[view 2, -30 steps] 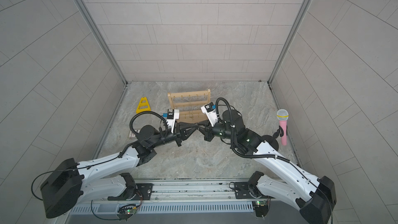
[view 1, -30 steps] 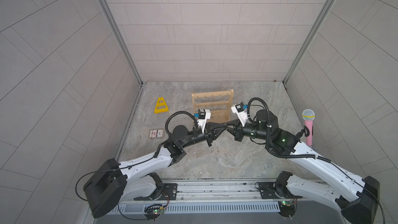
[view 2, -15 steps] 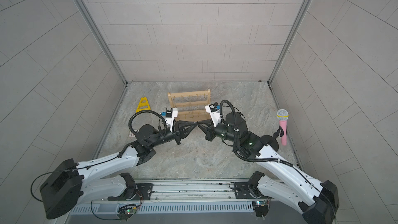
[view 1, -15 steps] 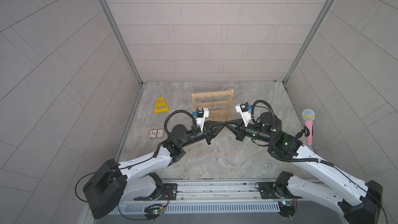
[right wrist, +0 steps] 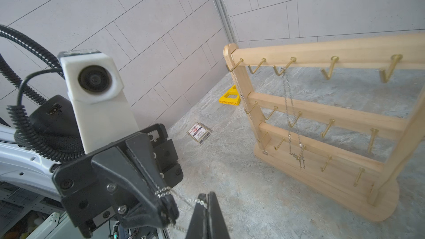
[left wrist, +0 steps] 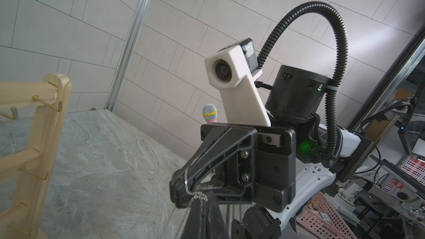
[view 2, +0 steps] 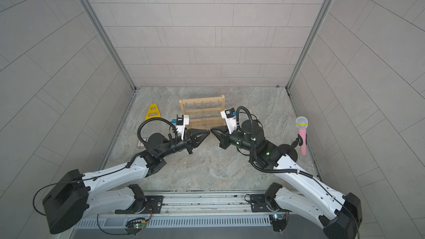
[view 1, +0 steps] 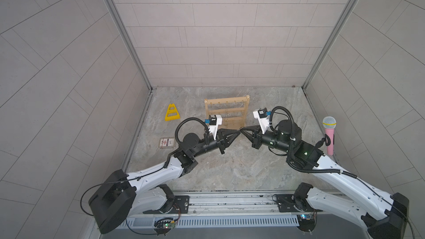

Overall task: Hang the necklace on the jewelry display stand
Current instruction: Pick up the necklace from the center of the board.

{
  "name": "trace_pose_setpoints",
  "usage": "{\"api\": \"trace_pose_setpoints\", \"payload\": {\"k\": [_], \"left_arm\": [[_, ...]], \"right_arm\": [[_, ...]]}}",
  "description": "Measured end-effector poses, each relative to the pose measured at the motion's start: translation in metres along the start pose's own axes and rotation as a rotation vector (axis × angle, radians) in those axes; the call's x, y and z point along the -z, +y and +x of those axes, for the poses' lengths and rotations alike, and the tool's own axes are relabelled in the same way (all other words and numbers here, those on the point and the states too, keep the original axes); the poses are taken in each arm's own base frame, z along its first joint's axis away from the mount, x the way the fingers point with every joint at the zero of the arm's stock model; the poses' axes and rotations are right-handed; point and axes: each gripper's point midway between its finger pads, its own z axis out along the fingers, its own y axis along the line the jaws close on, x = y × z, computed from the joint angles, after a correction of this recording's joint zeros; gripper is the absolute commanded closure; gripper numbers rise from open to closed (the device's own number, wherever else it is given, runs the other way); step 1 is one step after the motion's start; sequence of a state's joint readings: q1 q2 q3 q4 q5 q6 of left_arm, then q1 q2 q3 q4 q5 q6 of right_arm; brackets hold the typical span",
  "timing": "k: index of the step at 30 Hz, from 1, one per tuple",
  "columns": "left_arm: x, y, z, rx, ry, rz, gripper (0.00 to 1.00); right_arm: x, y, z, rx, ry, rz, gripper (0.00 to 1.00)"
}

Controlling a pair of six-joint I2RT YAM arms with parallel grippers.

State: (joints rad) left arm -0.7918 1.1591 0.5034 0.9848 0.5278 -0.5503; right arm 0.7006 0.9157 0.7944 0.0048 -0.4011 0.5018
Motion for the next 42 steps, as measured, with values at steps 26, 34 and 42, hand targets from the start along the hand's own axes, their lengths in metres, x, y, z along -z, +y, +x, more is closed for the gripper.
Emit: {"api": "trace_pose_setpoints", "payload": {"k": [26,34,42], "left_arm": [[0.001,0.003,-0.005,0.017,-0.023,-0.01,0.96],[0.002,0.009,-0.007,0.017,-0.03,-0.032,0.97],[-0.002,0.008,-0.024,0.001,-0.053,-0.034,0.98]], "right_arm": [[0.006,0.004,-0.009,0.012,-0.042,0.003,1.0],[0.009,0.005,-0.022,0.046,-0.045,0.022,1.0],[0.003,-0.006,-0.06,0.077,-0.043,0.047,1.0]]}}
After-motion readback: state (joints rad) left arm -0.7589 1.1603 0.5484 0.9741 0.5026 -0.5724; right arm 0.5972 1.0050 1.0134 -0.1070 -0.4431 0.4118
